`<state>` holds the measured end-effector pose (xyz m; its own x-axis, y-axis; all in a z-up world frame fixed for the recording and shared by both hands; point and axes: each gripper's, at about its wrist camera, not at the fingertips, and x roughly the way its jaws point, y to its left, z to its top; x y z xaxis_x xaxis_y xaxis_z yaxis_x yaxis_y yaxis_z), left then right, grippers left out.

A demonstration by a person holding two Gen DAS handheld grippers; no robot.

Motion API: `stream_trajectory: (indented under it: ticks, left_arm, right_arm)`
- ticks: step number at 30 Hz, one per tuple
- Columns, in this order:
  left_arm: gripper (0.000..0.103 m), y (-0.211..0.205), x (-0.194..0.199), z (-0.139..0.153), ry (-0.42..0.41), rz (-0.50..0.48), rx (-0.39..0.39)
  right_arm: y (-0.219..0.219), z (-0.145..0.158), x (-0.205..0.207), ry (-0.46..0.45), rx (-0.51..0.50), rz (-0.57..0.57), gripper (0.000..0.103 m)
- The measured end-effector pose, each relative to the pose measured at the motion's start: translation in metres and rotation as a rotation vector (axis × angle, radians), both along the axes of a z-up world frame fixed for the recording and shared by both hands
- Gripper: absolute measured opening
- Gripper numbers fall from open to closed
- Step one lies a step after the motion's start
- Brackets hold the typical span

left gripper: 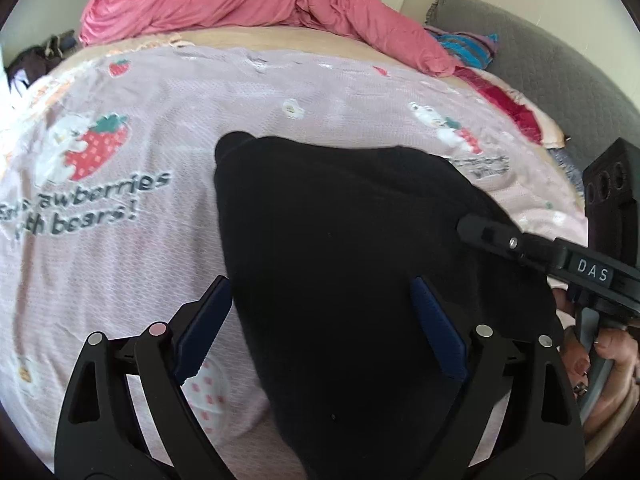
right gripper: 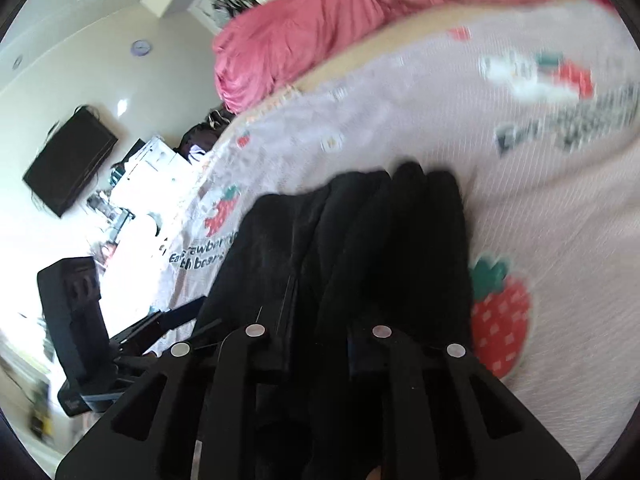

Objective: Fold small clothes

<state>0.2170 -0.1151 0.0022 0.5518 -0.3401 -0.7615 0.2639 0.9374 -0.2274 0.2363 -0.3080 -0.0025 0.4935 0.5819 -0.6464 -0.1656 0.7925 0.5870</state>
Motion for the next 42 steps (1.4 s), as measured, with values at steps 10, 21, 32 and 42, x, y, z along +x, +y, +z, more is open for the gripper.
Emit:
stream_trajectory:
  ticks: [10, 21, 32, 42]
  left_arm:
    - [0.086, -0.015, -0.015, -0.01, 0.018, -0.04, 0.018]
    - [0.087, -0.015, -0.036, -0.002, -0.007, -0.043, 0.036]
    - [0.093, -0.003, -0.066, 0.023, -0.08, -0.021, 0.024]
    - [0.094, 0.009, -0.114, 0.053, -0.197, -0.007, 0.014]
  right_arm:
    - [-0.014, -0.034, -0.006, 0.067, -0.055, -0.075, 0.025]
    - [-0.021, 0.009, -0.053, -0.063, -0.141, -0.183, 0.05]
    - [-0.03, 0.05, -0.119, -0.27, -0.238, -0.285, 0.09]
    - [-0.021, 0.086, -0.177, -0.402, -0.309, -0.333, 0.099]
